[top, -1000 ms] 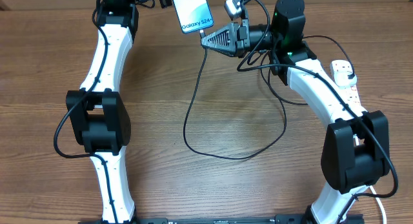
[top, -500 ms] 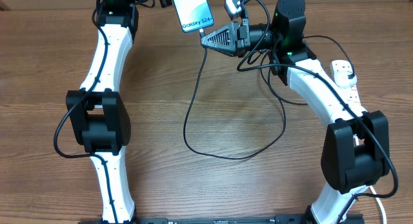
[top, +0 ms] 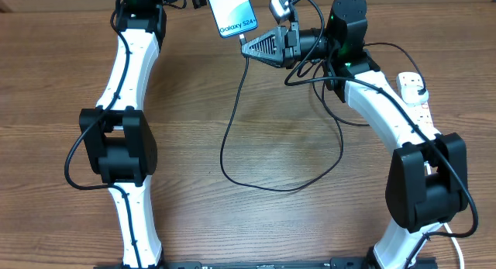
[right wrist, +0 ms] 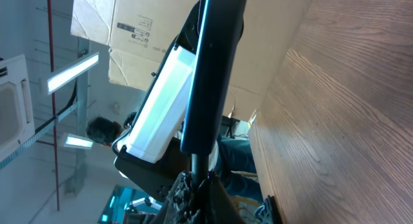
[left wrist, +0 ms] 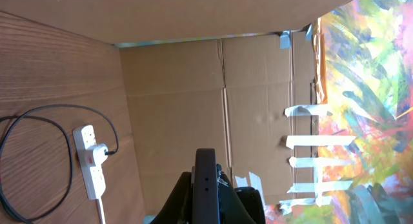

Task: Plug charger to phone and switch on socket
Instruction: 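Push the connector into the phone's bottom port with the right gripper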

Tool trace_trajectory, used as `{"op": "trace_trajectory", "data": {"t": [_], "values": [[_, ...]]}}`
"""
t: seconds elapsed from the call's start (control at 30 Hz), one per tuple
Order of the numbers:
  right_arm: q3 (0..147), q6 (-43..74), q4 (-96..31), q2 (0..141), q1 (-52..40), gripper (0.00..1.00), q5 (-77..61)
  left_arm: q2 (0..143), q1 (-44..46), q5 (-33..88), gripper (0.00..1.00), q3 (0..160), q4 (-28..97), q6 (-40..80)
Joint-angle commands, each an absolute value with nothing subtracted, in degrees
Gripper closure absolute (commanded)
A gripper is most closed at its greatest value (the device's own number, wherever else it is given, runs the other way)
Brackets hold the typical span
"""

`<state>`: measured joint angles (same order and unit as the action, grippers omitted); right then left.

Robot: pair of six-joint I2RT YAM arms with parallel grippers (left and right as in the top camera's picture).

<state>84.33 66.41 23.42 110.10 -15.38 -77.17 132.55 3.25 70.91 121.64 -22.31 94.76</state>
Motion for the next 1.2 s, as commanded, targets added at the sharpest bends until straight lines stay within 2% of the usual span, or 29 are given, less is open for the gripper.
{"op": "trace_trajectory", "data": {"t": [0.0, 1.17], "values": [[85.62, 66.65, 23.94, 108.31, -15.35, 0.96, -77.62, 132.6, 3.03, 70.41, 0.96, 122.89, -22.83, 94.63], [85.62, 66.67, 23.97, 108.31, -15.35, 0.96, -76.55, 132.6, 4.08, 71.53, 0.96, 122.89, -22.83, 92.75]]}}
